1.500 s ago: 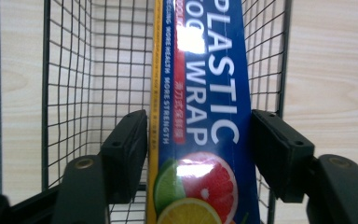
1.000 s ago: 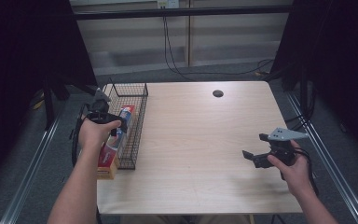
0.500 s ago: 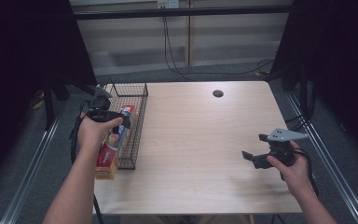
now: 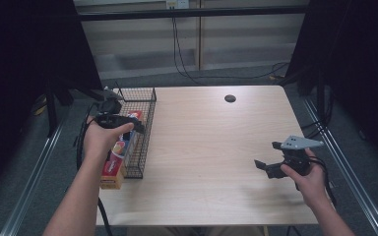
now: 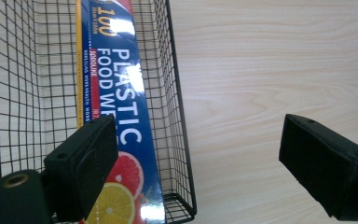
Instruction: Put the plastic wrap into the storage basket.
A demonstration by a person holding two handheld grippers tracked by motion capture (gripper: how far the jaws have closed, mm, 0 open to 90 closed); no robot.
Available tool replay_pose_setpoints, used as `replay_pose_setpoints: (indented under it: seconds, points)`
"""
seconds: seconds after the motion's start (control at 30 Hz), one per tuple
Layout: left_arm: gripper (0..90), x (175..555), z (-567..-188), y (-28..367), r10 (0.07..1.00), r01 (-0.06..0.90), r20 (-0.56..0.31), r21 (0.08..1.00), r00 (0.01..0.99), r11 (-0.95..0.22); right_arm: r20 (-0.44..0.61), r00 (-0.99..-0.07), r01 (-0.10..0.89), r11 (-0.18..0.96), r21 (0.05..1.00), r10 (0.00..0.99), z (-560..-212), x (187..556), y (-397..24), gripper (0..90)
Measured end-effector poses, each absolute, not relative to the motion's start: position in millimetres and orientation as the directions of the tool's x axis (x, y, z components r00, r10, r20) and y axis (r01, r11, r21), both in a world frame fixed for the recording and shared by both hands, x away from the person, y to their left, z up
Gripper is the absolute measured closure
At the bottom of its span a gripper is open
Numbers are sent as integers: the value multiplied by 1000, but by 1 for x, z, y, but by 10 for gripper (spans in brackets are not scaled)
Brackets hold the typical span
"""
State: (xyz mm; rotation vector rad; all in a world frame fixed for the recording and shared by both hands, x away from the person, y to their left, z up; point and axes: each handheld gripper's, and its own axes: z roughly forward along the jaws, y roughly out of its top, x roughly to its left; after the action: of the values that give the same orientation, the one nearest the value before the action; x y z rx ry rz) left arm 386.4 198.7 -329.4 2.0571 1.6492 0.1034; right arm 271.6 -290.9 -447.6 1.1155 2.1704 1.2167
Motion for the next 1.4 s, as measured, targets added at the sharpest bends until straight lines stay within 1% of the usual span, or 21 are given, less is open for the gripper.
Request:
replay_pose_setpoints:
  seconds: [0.63, 1.4]
  points:
    - [111, 379, -326, 170, 899, 864, -259, 458, 354, -209, 33, -597, 447, 299, 843, 802, -447, 271, -290, 29]
    - [104, 365, -344, 137, 847, 827, -268, 477, 459, -297, 29, -606, 449, 312, 838, 795, -450, 271, -288, 29]
